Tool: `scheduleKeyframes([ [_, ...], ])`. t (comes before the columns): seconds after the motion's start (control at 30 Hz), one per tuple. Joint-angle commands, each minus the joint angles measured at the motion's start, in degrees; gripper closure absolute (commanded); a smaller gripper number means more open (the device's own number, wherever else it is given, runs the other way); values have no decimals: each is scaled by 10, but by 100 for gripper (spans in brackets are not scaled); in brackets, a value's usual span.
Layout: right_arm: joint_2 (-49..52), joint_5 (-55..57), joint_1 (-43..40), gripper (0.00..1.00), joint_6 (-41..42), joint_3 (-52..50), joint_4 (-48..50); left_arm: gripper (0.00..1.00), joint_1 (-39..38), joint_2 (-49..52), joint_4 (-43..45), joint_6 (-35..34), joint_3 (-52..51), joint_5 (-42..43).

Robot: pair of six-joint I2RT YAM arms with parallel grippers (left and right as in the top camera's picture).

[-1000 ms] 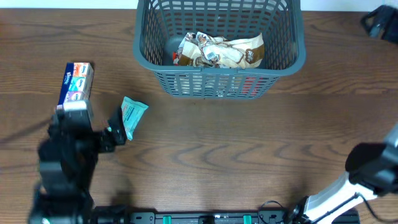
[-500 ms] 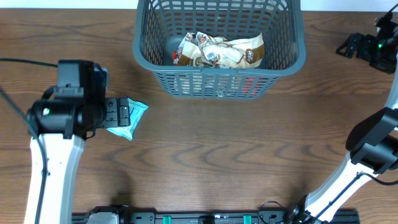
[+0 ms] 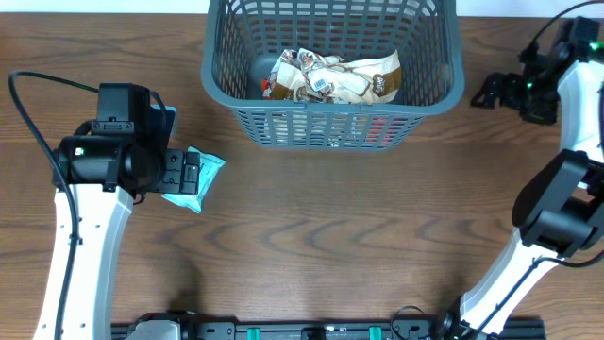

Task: Pack container
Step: 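Lower the left gripper and close it on the green Zappy wipes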

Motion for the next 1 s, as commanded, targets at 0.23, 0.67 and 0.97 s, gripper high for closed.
scheduleKeyframes([
  [0.23,1,5,11,1,-10,-14,3,1,1,2,-15,17,9,-1],
  [0.67,1,5,12,1,-17,-14,1,1,24,172,-13,25,9,-1],
  [0.97,1,5,11,1,-23,-14,2,1,23,221,49,77,9,20],
])
